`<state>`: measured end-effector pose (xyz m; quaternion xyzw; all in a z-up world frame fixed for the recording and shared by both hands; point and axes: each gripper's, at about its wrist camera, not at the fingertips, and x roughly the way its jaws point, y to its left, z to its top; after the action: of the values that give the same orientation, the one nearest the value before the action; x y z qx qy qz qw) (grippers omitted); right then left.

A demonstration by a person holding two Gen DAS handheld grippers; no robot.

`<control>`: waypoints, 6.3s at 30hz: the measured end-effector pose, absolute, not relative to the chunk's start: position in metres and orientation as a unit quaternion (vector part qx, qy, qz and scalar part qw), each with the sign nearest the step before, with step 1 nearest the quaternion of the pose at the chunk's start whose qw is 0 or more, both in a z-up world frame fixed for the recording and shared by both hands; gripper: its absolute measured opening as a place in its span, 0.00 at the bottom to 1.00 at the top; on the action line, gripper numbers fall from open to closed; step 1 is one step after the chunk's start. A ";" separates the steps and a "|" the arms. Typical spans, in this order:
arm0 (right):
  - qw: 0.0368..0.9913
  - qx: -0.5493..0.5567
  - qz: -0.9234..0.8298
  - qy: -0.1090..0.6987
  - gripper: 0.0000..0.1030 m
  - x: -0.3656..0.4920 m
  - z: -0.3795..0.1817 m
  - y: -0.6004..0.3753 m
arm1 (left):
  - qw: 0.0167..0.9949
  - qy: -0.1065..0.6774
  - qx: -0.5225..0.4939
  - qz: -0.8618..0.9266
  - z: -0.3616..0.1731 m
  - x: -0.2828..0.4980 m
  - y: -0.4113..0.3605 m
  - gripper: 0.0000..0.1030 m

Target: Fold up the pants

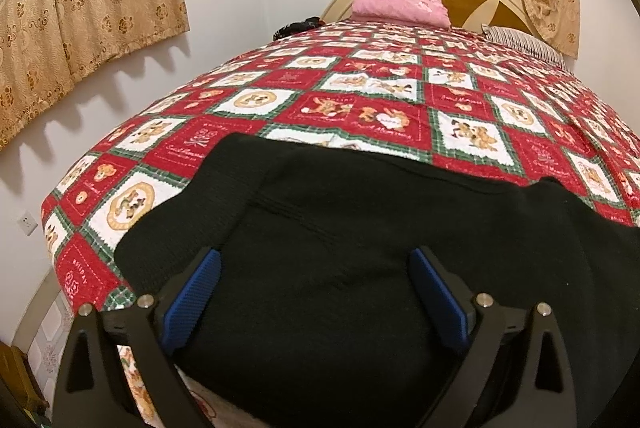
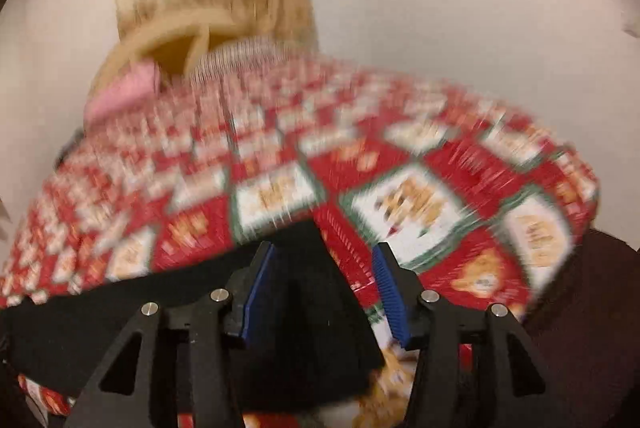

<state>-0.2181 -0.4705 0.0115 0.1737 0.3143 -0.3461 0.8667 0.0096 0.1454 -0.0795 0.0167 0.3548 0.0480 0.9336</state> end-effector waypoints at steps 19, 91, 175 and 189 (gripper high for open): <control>0.852 0.126 -0.456 0.225 0.52 -0.227 0.027 -0.472 | 0.935 0.351 0.015 0.047 -0.079 0.007 0.145 0.96; 0.881 0.131 -0.351 0.287 0.47 -0.212 -0.006 -0.424 | 0.918 0.367 0.068 -0.133 -0.044 -0.012 0.030 1.00; 0.938 0.168 0.048 0.298 0.14 -0.037 -0.049 -0.174 | 0.919 0.373 0.025 -0.128 -0.048 -0.019 0.072 1.00; 0.954 0.170 -0.034 0.246 0.14 -0.065 -0.011 -0.239 | 0.920 0.338 0.078 -0.183 -0.030 -0.033 0.029 1.00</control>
<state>-0.0648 -0.2389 -0.0114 0.1696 0.2459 -0.0343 0.9537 -0.0333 0.0289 -0.0299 0.0778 0.3384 -0.1827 0.9198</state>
